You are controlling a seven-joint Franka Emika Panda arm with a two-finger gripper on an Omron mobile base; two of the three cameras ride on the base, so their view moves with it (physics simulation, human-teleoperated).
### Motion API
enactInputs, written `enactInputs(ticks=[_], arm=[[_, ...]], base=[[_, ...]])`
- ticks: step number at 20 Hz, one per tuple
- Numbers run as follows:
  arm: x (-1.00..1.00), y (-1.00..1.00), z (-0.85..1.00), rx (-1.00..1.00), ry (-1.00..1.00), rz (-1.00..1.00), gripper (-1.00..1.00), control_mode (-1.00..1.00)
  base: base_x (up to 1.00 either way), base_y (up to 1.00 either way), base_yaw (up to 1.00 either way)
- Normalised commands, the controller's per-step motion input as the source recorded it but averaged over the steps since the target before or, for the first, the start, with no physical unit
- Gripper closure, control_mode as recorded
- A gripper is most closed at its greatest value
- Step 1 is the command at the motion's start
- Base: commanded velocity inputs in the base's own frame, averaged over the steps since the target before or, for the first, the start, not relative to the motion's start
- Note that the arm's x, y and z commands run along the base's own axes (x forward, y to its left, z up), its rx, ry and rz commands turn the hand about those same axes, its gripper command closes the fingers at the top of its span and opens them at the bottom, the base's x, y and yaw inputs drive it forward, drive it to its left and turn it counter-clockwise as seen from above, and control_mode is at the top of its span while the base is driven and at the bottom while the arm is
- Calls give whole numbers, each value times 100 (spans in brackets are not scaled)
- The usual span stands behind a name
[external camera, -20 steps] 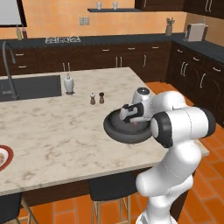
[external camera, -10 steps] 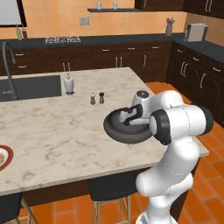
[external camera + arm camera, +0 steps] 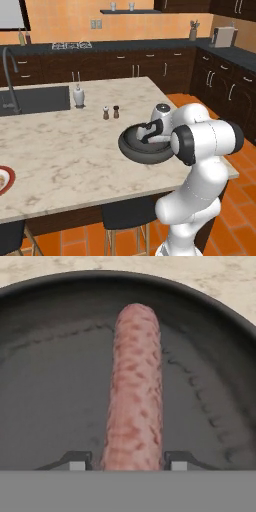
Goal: Place one bun and one sausage from the bowl on each plate.
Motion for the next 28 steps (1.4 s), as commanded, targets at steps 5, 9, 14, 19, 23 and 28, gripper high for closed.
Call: enactInputs(ticks=[5,9,14,19,23,28], arm=[[0,0,0,0,0,0,100,-100],[-14,0,13,0,0,3,100,-100],[-55,1,72,0,0,1,100,-100],[-83,5,94,0,0,3,100,-100],[-98,14,65,0,0,1,100,-100],[-72,14,62,0,0,1,100,-100]], base=[[0,0,0],[0,0,0],[0,0,0],[0,0,0],[0,0,0],[0,0,0]])
